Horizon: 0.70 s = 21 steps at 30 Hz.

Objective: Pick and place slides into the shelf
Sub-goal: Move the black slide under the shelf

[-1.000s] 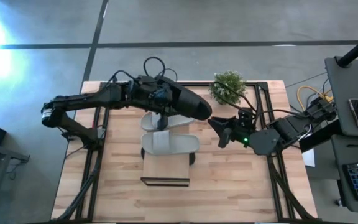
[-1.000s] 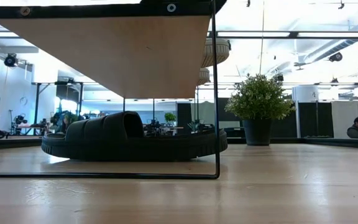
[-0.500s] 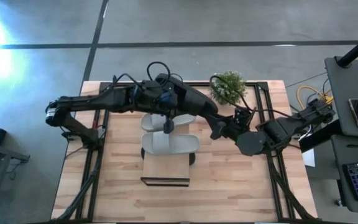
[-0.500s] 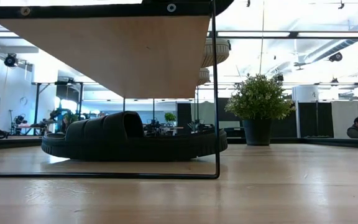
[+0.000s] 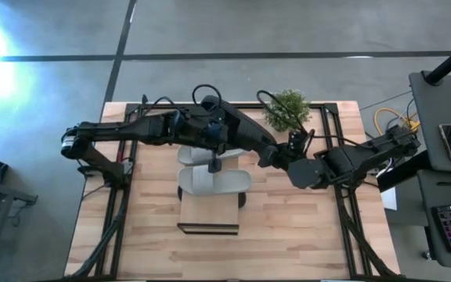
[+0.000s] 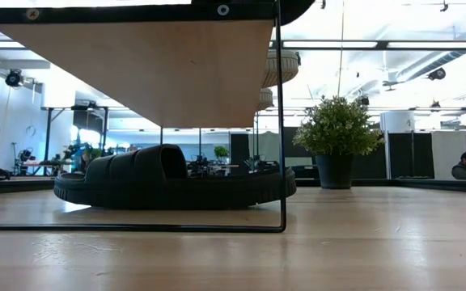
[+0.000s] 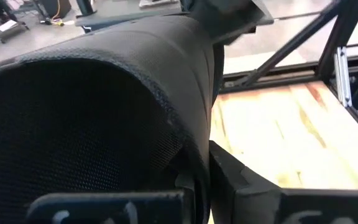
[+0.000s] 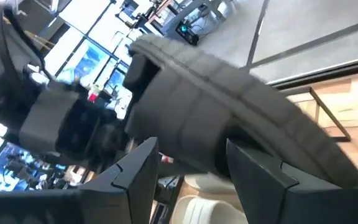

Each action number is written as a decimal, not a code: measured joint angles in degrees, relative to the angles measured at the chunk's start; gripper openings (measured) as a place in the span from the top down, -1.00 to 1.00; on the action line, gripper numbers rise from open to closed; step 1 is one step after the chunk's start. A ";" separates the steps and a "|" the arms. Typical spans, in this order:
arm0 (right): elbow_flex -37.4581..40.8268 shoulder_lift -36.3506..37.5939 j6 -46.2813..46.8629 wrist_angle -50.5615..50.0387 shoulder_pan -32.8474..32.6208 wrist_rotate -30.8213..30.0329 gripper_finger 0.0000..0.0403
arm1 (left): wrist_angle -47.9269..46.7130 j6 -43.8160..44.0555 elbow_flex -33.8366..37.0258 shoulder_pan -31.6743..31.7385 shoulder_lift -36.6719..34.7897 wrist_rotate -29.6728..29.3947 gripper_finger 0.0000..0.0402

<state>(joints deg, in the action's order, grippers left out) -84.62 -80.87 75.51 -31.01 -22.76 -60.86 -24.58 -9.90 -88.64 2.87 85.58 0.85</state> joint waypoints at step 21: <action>0.00 -1.24 -0.84 0.14 1.40 1.33 0.91 | -0.04 0.15 0.07 -0.57 0.55 2.82 0.80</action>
<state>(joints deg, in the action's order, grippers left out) -84.62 -82.12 74.67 -30.87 -21.35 -59.53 -24.62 -9.75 -88.58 2.31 86.13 3.67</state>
